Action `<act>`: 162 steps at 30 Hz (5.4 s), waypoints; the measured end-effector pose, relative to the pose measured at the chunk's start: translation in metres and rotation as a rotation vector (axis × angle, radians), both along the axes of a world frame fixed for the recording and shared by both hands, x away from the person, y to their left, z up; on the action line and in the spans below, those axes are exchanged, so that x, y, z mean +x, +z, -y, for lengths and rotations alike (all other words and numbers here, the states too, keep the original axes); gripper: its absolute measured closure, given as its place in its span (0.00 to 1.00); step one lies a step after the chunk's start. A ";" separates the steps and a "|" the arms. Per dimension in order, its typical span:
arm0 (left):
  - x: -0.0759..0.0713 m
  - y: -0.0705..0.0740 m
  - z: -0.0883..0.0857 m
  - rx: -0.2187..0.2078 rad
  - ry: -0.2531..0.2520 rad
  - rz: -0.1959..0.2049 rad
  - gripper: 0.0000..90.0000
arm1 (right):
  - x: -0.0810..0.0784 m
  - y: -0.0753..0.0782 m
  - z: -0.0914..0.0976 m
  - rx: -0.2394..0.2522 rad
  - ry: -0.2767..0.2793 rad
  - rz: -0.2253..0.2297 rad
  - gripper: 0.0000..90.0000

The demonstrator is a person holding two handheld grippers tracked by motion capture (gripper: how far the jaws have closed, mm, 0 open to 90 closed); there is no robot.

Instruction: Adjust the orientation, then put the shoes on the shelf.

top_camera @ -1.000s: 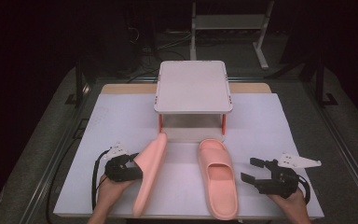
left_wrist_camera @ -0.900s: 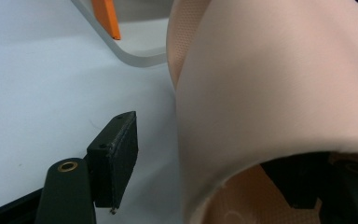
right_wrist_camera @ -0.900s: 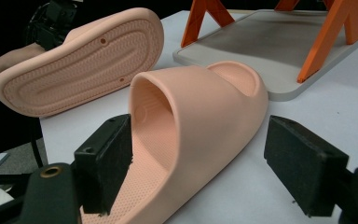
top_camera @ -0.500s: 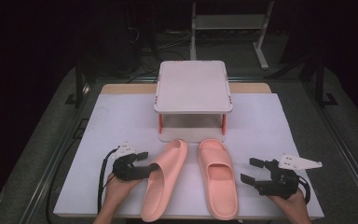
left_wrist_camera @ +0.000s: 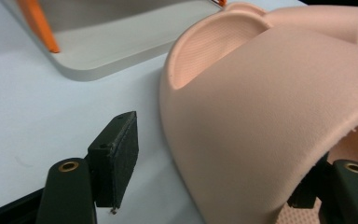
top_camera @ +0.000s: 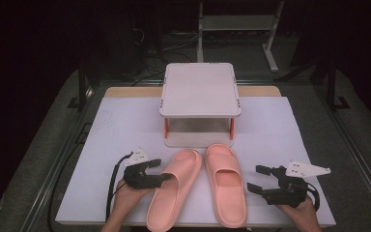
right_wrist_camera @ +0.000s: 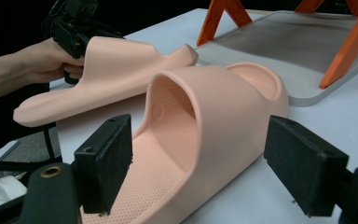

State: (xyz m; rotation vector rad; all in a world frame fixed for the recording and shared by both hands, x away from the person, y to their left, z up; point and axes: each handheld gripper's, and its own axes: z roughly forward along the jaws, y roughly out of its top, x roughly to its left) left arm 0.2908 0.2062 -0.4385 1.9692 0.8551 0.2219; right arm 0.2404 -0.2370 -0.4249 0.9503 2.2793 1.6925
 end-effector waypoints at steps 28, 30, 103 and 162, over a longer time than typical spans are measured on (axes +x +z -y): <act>-0.007 -0.002 0.019 0.105 -0.061 0.040 0.49 | 0.004 -0.003 -0.029 -0.094 0.045 -0.010 0.27; -0.007 -0.003 0.019 0.107 -0.058 0.040 0.49 | 0.008 -0.004 -0.032 -0.117 0.022 -0.020 0.28; -0.012 0.026 -0.036 -0.042 0.096 0.104 0.90 | 0.032 -0.003 -0.034 -0.233 -0.187 0.007 0.90; 0.060 0.184 -0.030 0.101 0.128 0.281 0.90 | 0.054 0.143 -0.036 -0.213 0.157 0.058 0.90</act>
